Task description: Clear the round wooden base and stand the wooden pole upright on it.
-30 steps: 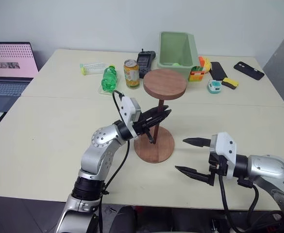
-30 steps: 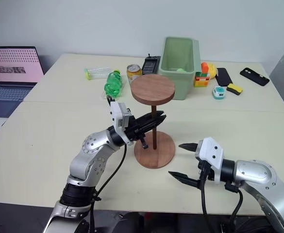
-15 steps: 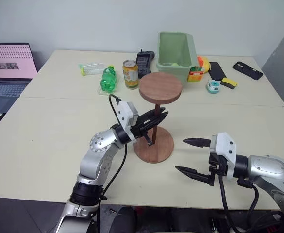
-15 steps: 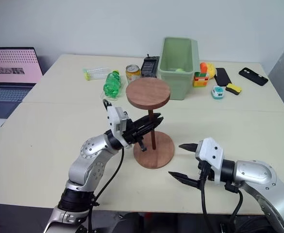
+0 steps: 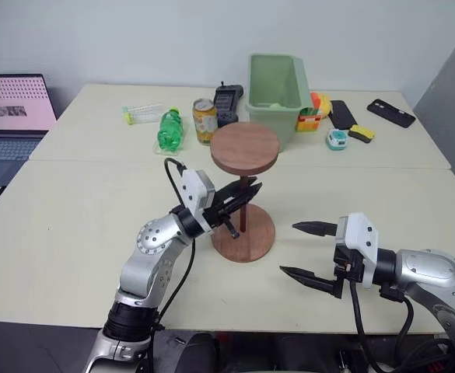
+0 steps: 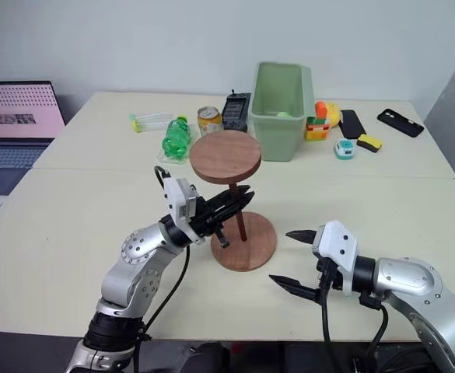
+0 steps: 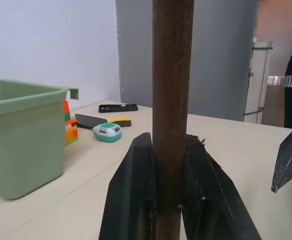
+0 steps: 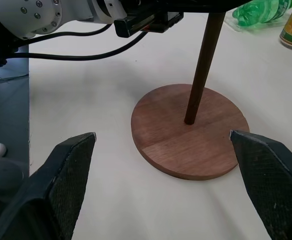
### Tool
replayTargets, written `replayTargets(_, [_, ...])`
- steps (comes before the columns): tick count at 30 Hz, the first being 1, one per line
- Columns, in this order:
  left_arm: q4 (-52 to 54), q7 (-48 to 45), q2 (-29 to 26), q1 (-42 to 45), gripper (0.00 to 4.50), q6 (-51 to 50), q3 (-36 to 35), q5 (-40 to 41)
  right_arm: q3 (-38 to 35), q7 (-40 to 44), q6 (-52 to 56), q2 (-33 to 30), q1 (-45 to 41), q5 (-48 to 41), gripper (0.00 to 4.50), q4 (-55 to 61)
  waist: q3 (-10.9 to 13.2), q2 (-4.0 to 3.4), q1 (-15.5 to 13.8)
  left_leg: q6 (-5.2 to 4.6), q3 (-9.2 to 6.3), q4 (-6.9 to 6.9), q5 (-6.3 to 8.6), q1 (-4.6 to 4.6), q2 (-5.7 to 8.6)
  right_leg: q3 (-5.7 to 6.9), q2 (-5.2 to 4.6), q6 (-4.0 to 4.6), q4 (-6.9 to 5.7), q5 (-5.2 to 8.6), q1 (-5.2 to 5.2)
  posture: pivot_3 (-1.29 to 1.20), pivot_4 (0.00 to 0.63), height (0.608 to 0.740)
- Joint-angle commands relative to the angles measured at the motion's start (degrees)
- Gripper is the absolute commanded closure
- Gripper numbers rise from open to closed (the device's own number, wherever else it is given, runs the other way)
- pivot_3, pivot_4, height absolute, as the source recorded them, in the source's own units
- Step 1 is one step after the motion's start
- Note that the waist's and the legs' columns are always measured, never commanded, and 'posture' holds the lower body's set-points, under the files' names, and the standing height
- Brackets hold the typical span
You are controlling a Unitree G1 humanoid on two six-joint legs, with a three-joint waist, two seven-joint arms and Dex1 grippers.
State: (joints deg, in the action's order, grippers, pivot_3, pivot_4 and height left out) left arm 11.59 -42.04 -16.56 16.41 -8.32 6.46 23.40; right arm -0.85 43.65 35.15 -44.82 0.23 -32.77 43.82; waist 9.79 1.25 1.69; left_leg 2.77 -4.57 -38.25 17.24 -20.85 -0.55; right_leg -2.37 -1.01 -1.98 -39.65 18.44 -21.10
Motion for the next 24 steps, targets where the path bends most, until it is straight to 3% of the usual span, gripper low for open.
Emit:
replayTargets(1, [-3.09,0.91,-1.74,-1.9,4.23,-2.07,0.2,-2.67,-0.32,-0.17,-0.91,0.18,-0.41,-0.34,0.0,2.11,-0.1,-0.06,0.01,0.0,0.0,0.03,0.0,0.01,0.0,0.0,0.0,0.0,0.02,0.0,0.0,0.0,0.15,0.74])
replayTargets(5, [-3.14,0.73,-2.81,-0.97,4.23,-2.4,0.97,-3.59,-0.21,-0.13,-0.98,0.19,-0.37,-0.24,0.0,2.06,-0.26,-0.11,0.01,0.0,0.0,0.1,0.0,0.01,-0.01,0.0,0.0,0.0,0.09,0.0,0.0,0.0,0.15,0.74])
replayTargets(15, [-1.06,-2.5,-4.49,-0.01,1.95,-2.49,2.54,-3.74,-0.34,-0.08,-1.01,0.16,-0.07,-0.19,0.0,2.04,-0.33,-0.16,-0.36,0.0,-0.05,0.17,0.0,-0.16,0.03,0.03,0.02,0.0,0.32,0.0,-0.07,0.0,0.15,0.74])
replayTargets(20, [0.11,-4.95,-5.64,0.59,1.95,-3.2,3.34,-4.02,-0.45,-0.01,-1.05,0.02,0.12,-0.06,0.0,1.97,-0.33,-0.16,-0.38,0.0,-0.06,0.18,0.0,-0.23,0.05,0.02,-0.04,0.0,0.45,0.0,-0.06,0.0,0.15,0.74])
replayTargets(24, [0.03,-8.47,-10.13,1.68,1.95,-4.55,3.8,-5.78,-0.81,0.08,-1.4,-0.06,0.39,0.26,0.0,1.52,-0.33,-0.16,-0.28,0.0,-0.07,0.22,0.0,-0.22,0.04,0.02,-0.02,0.0,0.46,0.0,-0.06,0.0,0.15,0.74])
